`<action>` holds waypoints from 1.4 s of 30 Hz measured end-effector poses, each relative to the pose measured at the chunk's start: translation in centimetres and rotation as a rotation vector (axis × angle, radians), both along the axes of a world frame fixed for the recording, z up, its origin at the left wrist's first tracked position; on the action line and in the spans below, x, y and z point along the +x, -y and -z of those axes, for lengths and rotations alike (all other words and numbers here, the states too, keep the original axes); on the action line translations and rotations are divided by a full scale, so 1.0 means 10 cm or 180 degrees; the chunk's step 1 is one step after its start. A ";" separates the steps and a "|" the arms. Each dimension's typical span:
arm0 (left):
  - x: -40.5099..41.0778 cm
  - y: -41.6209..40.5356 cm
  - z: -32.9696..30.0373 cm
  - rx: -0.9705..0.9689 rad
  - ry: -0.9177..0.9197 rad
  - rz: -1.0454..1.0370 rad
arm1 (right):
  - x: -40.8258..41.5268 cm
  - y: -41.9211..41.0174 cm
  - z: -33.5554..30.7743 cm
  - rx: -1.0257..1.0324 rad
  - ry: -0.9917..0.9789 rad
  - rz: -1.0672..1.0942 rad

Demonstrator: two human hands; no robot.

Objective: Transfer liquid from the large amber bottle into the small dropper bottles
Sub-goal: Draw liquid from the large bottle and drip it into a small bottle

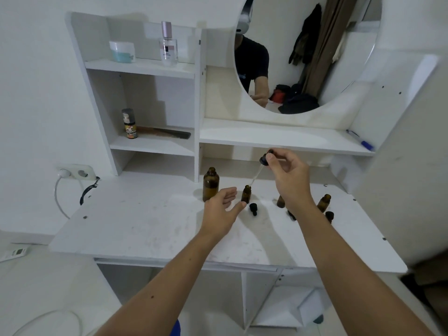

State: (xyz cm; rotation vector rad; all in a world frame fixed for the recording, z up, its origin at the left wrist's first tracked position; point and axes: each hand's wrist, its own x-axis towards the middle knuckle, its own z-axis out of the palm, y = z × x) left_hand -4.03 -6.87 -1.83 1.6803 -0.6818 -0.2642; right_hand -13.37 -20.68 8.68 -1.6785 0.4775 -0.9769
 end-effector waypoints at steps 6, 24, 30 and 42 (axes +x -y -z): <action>0.15 0.35 0.06 0.0091 0.0036 0.0053 | 0.04 0.11 0.09 0.0042 0.0019 -0.0019; 0.24 0.45 0.15 0.0214 0.0280 0.0056 | 0.21 0.15 0.36 -0.0204 -0.0398 -0.0114; 0.24 0.46 0.16 0.0309 0.0277 0.0010 | 0.21 0.16 0.38 -0.0186 -0.0414 -0.0088; 0.09 0.07 0.05 0.0130 0.0180 0.0103 | 0.11 0.09 -0.09 -0.0309 0.0060 0.0093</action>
